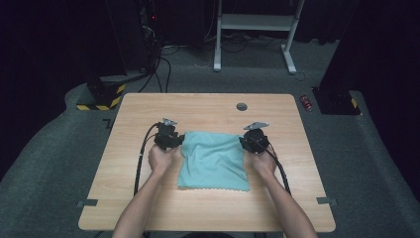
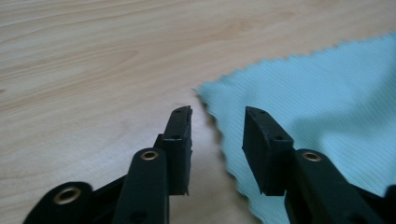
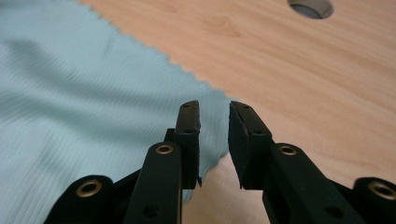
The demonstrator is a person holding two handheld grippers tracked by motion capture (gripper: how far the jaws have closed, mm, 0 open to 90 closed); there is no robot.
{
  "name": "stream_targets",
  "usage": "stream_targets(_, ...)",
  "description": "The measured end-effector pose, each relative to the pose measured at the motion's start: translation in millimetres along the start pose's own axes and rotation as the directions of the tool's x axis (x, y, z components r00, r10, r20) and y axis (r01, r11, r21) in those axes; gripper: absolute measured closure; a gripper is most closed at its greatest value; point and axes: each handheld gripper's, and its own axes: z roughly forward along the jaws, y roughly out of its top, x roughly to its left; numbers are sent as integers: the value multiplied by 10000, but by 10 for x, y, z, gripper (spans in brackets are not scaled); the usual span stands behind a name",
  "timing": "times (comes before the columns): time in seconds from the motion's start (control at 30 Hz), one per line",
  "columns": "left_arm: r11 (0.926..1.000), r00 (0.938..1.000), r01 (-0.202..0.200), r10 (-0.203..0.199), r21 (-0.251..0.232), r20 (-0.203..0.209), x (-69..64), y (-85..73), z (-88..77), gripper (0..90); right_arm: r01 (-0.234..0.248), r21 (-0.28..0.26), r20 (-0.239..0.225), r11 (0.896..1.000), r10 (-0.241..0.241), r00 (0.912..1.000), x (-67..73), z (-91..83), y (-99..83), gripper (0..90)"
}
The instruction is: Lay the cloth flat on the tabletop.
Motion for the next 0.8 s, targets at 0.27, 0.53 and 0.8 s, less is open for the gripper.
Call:
stream_targets(0.27,9968,9933,-777,759,179,869,-303,-296,-261,578,-67,-24,-841,10000,65,9964,57,-234,-344,757)
stream_targets(0.53,9931,9931,-985,939,643,704,-434,-588,-431,608,455,-18,-1207,9990,-454,9916,235,-331,-478,747)
stream_targets(0.8,9902,9917,-1090,1023,875,780,-503,-668,-372,614,597,120,-1190,9981,-578,9912,328,-247,-485,732)
